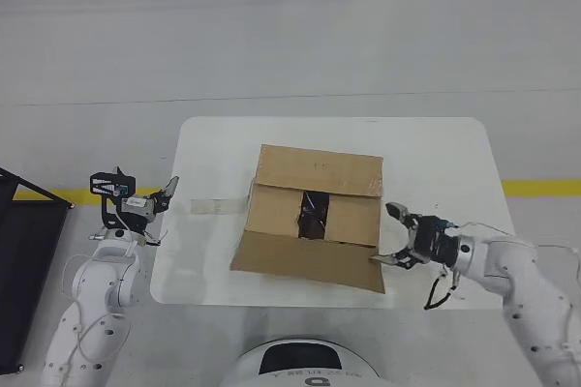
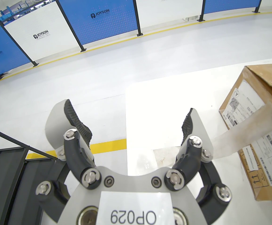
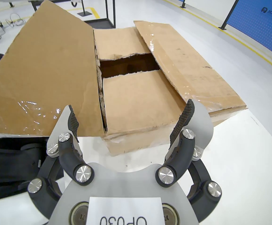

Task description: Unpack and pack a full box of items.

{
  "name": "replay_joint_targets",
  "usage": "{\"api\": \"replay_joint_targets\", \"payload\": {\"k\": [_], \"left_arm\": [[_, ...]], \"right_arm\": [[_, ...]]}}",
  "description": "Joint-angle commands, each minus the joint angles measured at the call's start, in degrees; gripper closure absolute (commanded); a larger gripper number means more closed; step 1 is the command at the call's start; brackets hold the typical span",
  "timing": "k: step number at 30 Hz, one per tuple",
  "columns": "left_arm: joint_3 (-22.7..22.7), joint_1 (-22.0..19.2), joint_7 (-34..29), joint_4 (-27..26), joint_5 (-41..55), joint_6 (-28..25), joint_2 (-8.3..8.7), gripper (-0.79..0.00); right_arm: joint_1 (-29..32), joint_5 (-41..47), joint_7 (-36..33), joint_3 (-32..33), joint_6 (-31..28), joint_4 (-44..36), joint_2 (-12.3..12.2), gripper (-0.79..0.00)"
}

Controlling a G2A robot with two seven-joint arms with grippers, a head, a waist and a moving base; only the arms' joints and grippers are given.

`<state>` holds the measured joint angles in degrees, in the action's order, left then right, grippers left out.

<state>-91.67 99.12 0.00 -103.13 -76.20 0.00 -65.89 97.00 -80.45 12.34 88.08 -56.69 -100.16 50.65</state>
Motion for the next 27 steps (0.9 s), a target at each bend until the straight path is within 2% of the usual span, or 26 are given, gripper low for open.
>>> {"api": "replay_joint_targets", "payload": {"k": [1, 6, 13, 22, 27], "left_arm": [[0.00, 0.00, 0.00, 0.00, 0.00, 0.00, 0.00, -0.785], [0.00, 0.00, 0.00, 0.00, 0.00, 0.00, 0.00, -0.785], [0.00, 0.00, 0.00, 0.00, 0.00, 0.00, 0.00, -0.785], [0.00, 0.00, 0.00, 0.00, 0.00, 0.00, 0.00, -0.785], [0.00, 0.00, 0.00, 0.00, 0.00, 0.00, 0.00, -0.785]], "right_arm": [[0.62, -4.92, 2.94, -0.59, 2.37, -0.26, 0.03, -0.785], [0.92, -10.91, 6.54, -2.33, 7.53, 1.51, 0.15, -0.785], [0.14, -11.17, 3.55, -4.34, 14.76, 2.69, 0.75, -0.785], [-0.63, -7.16, 3.03, -2.08, 17.32, 5.27, 0.86, -0.785], [0.13, -5.45, 3.84, -0.66, 16.47, 5.16, 0.75, -0.785]]}}
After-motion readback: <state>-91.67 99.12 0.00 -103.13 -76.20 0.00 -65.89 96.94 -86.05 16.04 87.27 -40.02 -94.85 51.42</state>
